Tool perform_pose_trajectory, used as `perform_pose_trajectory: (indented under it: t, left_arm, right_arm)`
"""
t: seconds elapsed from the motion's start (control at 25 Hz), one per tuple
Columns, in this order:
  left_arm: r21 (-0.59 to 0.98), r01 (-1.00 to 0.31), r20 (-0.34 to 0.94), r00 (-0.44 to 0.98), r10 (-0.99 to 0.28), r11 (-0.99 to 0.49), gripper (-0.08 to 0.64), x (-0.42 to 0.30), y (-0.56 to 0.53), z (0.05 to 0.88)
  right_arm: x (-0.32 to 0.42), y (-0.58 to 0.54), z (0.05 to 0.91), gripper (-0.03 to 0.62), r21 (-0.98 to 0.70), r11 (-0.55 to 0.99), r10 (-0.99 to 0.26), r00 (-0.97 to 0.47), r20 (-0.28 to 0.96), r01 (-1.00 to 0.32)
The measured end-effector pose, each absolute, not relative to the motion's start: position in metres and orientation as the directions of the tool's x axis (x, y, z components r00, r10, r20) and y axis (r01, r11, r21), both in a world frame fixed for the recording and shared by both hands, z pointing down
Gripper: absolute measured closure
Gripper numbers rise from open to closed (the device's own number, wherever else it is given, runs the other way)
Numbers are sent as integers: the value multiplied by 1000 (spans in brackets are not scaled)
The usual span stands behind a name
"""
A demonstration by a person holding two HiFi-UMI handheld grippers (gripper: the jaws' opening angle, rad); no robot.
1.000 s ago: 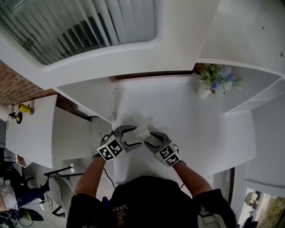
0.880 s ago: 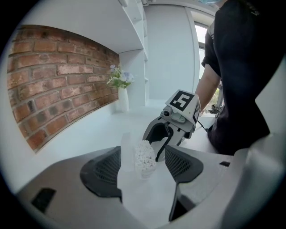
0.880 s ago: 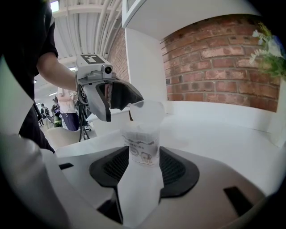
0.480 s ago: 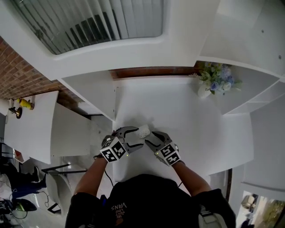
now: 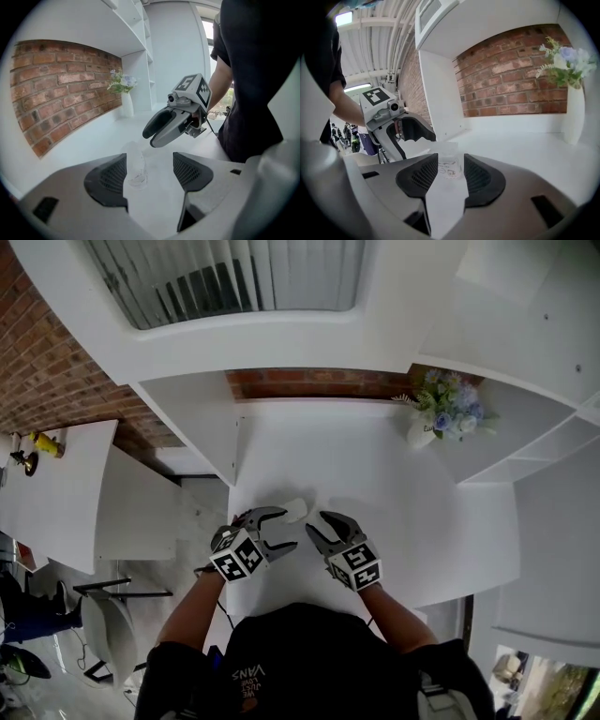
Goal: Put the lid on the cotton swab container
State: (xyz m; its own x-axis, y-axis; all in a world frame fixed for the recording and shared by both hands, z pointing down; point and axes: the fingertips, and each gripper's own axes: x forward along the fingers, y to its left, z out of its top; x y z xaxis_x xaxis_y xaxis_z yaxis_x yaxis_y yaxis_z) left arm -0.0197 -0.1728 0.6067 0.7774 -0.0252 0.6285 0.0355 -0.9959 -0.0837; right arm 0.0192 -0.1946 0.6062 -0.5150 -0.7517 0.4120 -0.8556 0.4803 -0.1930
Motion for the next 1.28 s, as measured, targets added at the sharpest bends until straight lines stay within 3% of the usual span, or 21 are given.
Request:
perform_pose_trajectory:
  t: [0.36, 0.64, 0.96, 1.28]
  left_arm:
    - [-79, -48, 611, 787, -87, -996, 268, -22, -168, 608]
    - [-92, -81, 616, 778, -121, -992, 268, -20, -166, 613]
    - [-60, -148, 583, 798, -155, -987, 268, -19, -167, 613]
    - [61, -400, 448, 830, -333, -915, 268, -33, -190, 587]
  right_arm:
    - [15, -201, 587, 476, -160, 516, -743, -533, 405, -841]
    - [3, -215, 586, 557, -123, 572, -719, -568, 401, -811]
    - [-7, -219, 599, 583, -124, 598, -687, -587, 429, -791]
    - [-7, -219, 603, 583, -122, 604, -684, -590, 429, -788]
